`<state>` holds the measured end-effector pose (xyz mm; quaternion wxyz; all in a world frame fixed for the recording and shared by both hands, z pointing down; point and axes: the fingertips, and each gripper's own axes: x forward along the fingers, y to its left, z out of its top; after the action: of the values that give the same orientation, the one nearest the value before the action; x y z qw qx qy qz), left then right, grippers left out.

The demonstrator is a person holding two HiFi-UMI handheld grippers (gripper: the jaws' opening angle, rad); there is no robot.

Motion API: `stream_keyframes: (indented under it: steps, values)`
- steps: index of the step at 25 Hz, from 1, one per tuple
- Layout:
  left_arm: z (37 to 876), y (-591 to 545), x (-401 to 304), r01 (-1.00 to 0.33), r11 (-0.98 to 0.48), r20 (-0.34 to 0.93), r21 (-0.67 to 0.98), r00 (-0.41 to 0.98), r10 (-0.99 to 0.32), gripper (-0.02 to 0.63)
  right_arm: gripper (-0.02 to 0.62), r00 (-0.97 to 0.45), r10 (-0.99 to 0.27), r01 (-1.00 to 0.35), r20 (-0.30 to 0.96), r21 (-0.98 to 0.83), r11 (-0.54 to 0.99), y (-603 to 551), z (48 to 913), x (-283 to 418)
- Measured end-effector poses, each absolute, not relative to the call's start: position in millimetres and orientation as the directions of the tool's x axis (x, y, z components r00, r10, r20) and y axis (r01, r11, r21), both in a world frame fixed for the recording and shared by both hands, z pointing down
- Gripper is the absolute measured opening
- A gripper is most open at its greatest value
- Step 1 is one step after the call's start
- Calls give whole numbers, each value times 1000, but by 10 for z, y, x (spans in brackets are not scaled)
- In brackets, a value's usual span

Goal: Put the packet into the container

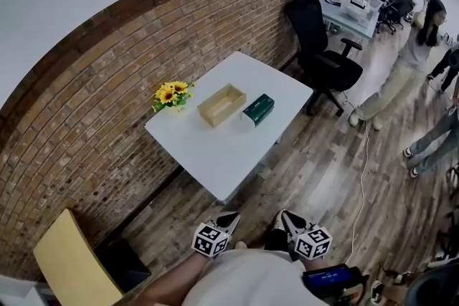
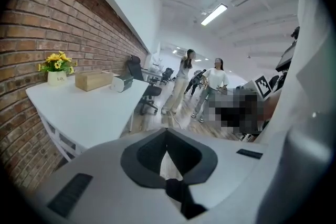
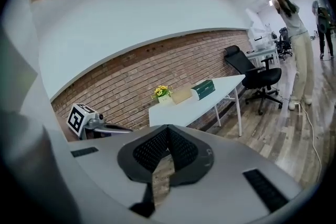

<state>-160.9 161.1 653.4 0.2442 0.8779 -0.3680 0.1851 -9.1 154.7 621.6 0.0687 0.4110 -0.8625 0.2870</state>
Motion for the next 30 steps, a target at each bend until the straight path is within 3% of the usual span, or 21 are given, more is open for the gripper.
stream_keyframes:
  steps: [30]
  values:
    - [6643,1732,-1906,-784,-557,547,276,604,-580,8,6,-661,-625,-748,416,-431,505,1625,6416,-289]
